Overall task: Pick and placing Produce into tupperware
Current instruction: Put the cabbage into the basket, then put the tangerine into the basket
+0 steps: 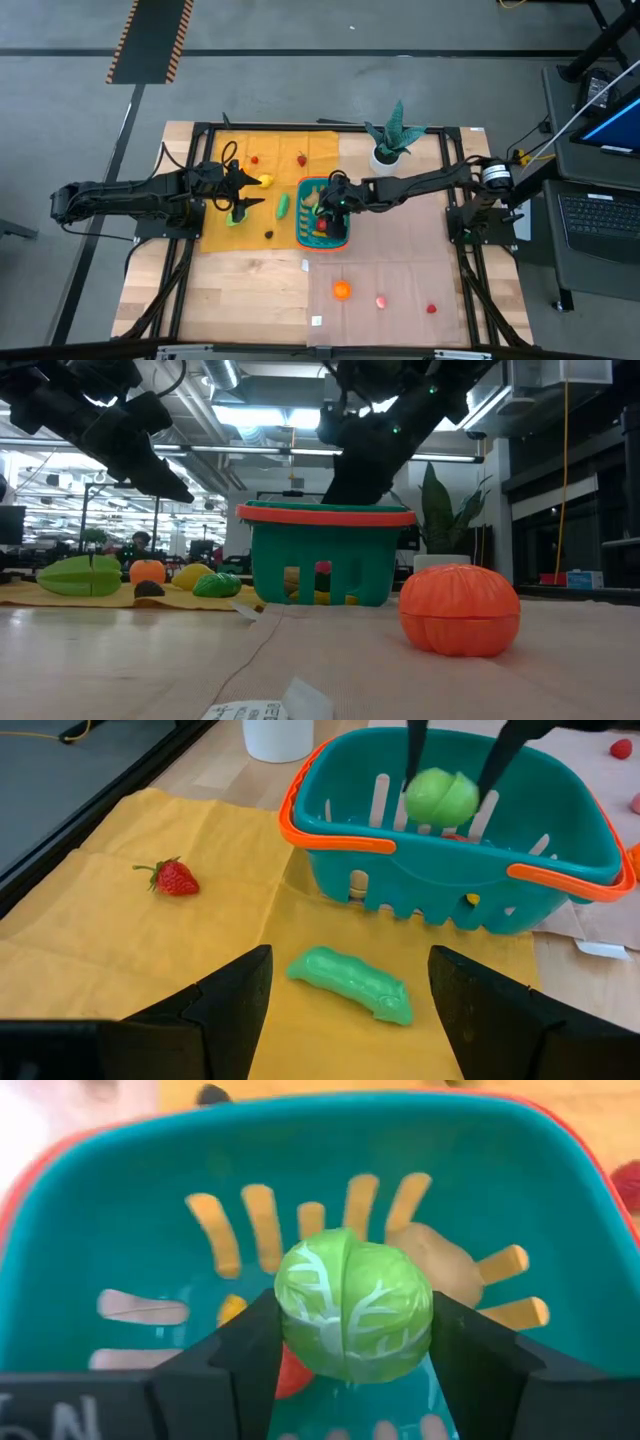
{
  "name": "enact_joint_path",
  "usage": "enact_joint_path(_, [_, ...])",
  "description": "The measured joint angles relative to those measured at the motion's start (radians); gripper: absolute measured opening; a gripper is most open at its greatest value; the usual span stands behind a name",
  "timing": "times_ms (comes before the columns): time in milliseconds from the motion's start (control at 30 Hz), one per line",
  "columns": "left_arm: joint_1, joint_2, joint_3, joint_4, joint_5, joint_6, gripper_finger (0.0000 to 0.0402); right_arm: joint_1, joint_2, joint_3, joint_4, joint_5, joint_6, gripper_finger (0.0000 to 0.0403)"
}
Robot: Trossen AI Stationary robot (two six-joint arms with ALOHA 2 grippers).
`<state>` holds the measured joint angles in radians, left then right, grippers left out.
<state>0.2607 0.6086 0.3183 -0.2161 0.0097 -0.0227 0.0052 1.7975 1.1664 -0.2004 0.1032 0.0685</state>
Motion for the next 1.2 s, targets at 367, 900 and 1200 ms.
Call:
enact_joint_path(367, [0.000, 0.000, 0.000, 0.000, 0.000, 0.000, 0.0261, -0.032, 0.023, 0.002, 0.005, 0.011, -0.023, 0.0218])
enact_joint_path(900, [0.000, 0.000, 0.000, -0.023, 0.000, 0.000, 0.0261, -0.045, 0.026, 0.000, 0.026, 0.063, -0.012, 0.0320])
enact_joint_path(1200, [0.000, 0.000, 0.000, -0.023, 0.000, 0.000, 0.0261, -0.035, 0.024, 0.040, -0.050, 0.060, -0.030, 0.0323])
